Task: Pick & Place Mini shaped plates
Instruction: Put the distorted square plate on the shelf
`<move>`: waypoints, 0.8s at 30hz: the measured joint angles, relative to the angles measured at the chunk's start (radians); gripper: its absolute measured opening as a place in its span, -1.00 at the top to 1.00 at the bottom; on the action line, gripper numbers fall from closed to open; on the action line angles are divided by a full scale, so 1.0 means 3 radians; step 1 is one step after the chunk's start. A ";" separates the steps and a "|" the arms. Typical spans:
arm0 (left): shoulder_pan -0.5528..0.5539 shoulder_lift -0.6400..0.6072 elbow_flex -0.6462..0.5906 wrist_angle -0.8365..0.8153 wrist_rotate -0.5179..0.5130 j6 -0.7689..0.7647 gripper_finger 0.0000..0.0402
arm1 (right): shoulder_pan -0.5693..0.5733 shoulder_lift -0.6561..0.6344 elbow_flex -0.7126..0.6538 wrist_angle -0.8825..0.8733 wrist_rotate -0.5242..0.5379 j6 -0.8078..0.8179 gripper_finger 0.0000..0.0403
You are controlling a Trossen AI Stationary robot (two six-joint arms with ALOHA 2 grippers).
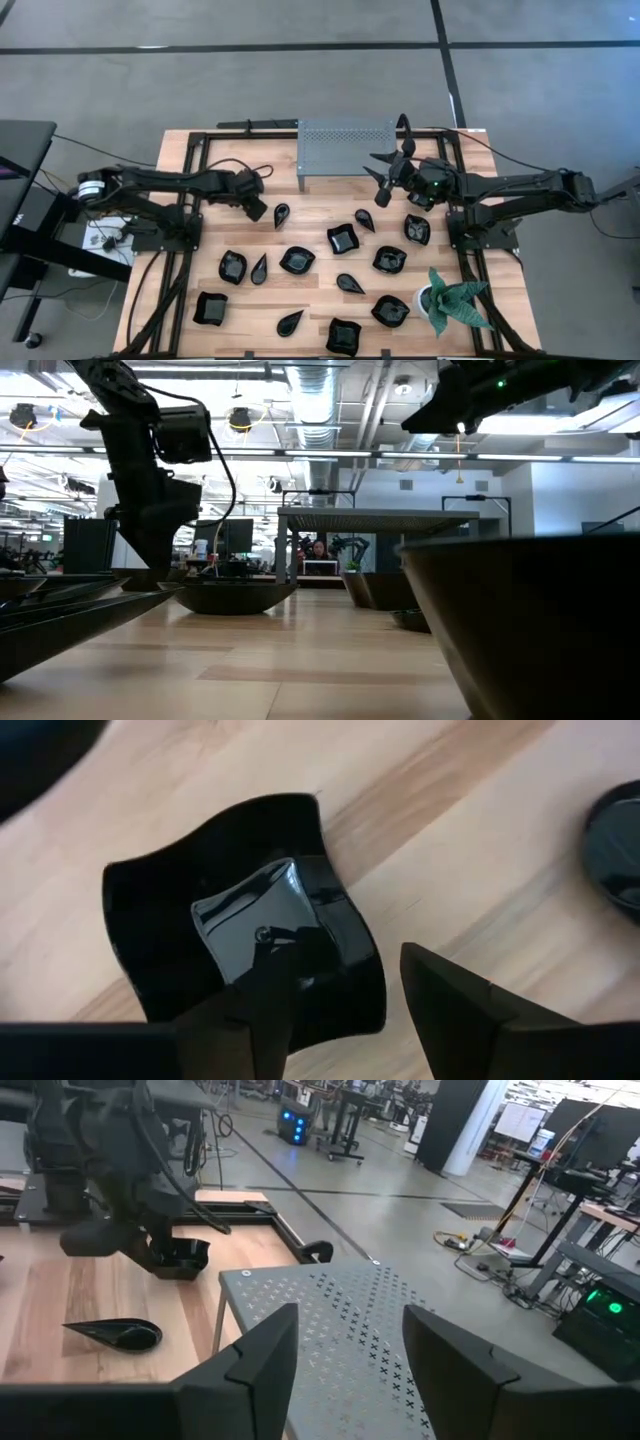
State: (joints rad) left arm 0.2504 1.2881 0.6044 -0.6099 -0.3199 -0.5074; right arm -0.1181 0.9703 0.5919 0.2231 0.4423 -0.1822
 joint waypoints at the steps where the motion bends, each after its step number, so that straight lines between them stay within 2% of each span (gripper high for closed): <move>1: -0.0001 0.0017 0.0000 0.0002 -0.0007 -0.0029 0.11 | 0.0000 0.0000 0.0000 -0.0009 0.0000 0.0000 0.12; 6: -0.0001 0.0113 0.0000 0.0028 -0.0010 -0.0096 0.16 | 0.0000 0.0000 0.0000 -0.0019 0.0000 0.0000 0.13; 11: 0.0000 0.0262 0.0000 0.0050 -0.0069 -0.0182 0.29 | 0.0000 0.0000 0.0000 -0.0019 0.0000 0.0000 0.15; 15: -0.0001 0.0330 0.0000 0.0064 -0.0069 -0.0183 0.50 | 0.0000 0.0000 0.0000 -0.0019 0.0000 0.0000 0.16; 20: -0.0055 0.0221 0.0001 0.0074 -0.0077 -0.0182 0.92 | 0.0000 0.0000 0.0000 -0.0039 0.0000 0.0000 0.15; 24: -0.0236 -0.0029 0.0020 0.0073 -0.0073 -0.0172 0.96 | 0.0000 0.0000 0.0000 -0.0079 0.0000 0.0000 0.16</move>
State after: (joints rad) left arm 0.1797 1.2794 0.6106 -0.5879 -0.3418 -0.5591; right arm -0.1181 0.9703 0.5919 0.1994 0.4423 -0.1823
